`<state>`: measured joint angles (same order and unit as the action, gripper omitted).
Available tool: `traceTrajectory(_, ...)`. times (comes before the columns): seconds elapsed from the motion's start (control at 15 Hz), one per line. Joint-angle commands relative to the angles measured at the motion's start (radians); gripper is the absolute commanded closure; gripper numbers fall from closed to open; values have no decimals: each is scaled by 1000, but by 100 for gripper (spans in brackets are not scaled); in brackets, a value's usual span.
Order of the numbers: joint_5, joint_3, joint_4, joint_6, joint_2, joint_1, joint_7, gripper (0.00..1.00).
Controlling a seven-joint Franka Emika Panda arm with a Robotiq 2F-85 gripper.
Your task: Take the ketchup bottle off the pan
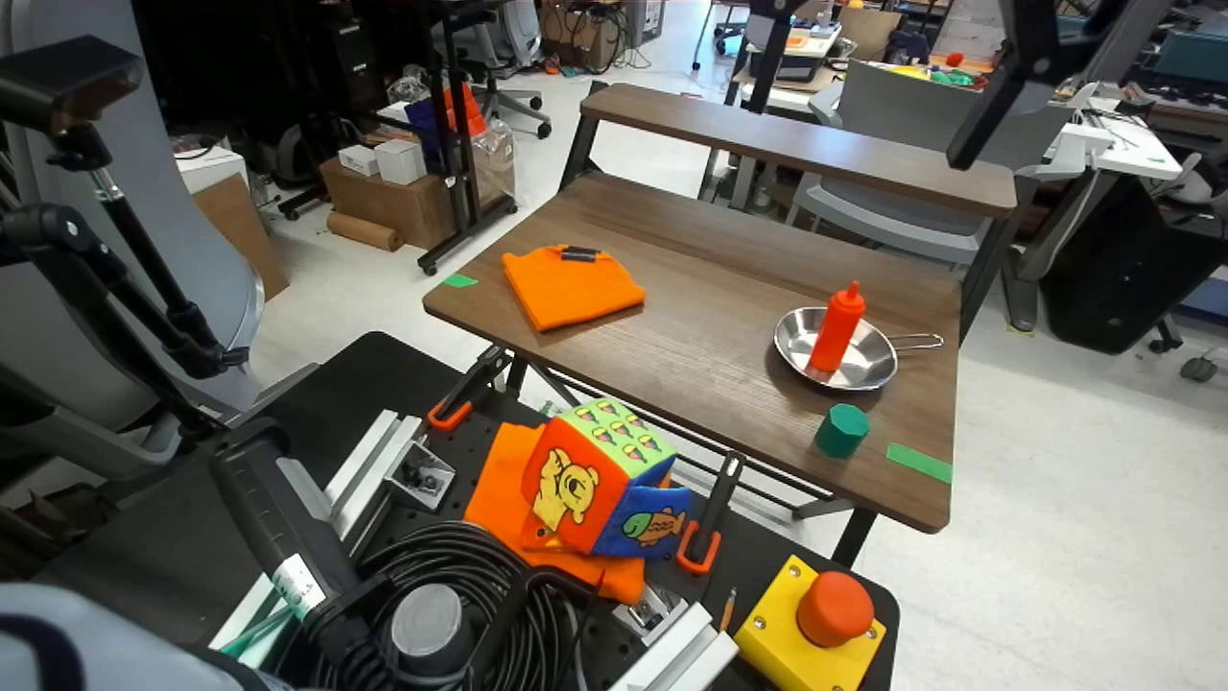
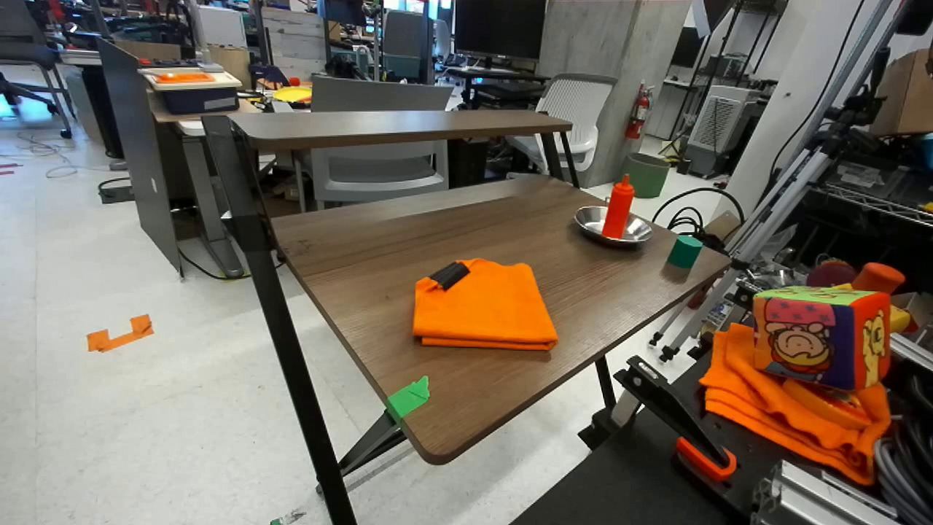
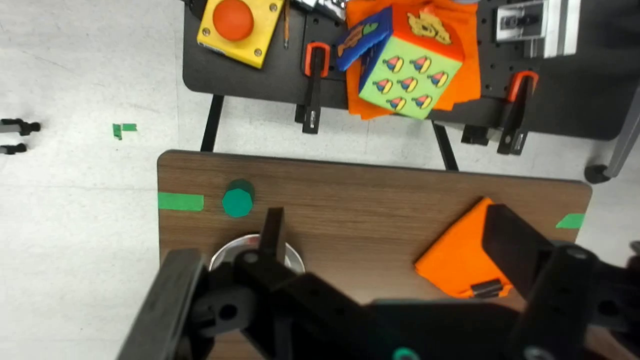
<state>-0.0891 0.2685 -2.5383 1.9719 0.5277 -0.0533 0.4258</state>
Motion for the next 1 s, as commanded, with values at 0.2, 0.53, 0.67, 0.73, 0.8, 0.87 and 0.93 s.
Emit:
traceTrajectory(0.2,101,-25,77,309,-244,-15,-142,0)
traceTrajectory(0.53,118,-34,231,373,-503,-45,-248,0)
traceTrajectory(0.67,123,-42,295,372,-599,-57,-286,0)
traceTrajectory(0.73,125,-46,326,373,-645,-62,-303,0)
traceTrajectory(0.8,123,-50,357,380,-689,-66,-324,0)
traceTrajectory(0.87,120,-56,386,378,-726,-71,-343,0)
traceTrajectory(0.93,125,-63,415,388,-766,-75,-351,0)
